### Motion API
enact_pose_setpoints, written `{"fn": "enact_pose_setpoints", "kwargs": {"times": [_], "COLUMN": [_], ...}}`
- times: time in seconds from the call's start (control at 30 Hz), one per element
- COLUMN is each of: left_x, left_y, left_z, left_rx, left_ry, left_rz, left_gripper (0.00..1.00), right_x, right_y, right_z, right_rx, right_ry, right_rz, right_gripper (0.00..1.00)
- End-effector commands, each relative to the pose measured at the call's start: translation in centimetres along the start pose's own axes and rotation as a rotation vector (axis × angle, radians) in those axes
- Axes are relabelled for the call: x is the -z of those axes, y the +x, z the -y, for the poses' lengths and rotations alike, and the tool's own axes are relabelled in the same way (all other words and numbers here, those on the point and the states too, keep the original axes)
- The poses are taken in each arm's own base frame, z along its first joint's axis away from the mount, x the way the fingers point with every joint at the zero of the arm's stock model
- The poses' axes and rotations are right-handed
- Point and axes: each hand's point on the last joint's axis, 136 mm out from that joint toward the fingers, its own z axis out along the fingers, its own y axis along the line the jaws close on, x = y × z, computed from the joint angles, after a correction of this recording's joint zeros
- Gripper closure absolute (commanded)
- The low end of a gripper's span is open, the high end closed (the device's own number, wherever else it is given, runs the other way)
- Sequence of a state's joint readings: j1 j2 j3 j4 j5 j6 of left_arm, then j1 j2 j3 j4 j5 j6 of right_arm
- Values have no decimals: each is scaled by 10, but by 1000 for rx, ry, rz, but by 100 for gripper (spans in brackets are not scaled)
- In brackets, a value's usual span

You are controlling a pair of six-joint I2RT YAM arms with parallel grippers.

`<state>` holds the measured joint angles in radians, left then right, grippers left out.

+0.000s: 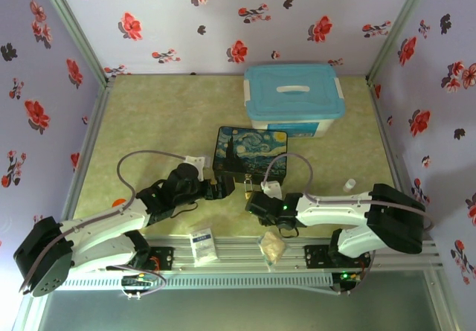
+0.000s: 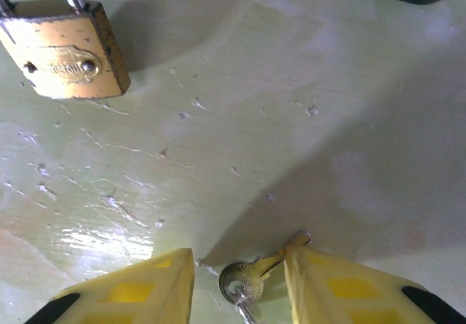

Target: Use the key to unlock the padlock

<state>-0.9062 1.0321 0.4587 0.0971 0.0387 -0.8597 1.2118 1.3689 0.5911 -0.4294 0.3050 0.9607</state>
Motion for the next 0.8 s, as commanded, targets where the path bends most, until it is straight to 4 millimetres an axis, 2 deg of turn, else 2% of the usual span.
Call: {"fn": "enact_pose_setpoints", "kwargs": {"times": [0.0, 0.27, 0.47, 0.67, 0.77], "left_x": [2, 1, 1, 0, -1], "left_y": [-4, -5, -3, -2, -1], "left_z": [2, 3, 0, -2, -3], "left_rx": [9, 11, 18, 20, 17], "left_ry": [8, 11, 7, 2, -5], "left_rz": [30, 35, 32, 32, 31], "left_gripper": [0, 0, 0, 0, 0], "right_x": [3, 13, 7, 0, -4], "right_y": [6, -1, 4, 8, 11], "right_z": [17, 20, 12, 27, 29], "right_rx": [0, -23, -109, -139, -132], "right_ry": [83, 75, -3, 68, 92], "right_rz": [0, 37, 38, 47, 35], "right_gripper": [62, 60, 58, 61, 67]}}
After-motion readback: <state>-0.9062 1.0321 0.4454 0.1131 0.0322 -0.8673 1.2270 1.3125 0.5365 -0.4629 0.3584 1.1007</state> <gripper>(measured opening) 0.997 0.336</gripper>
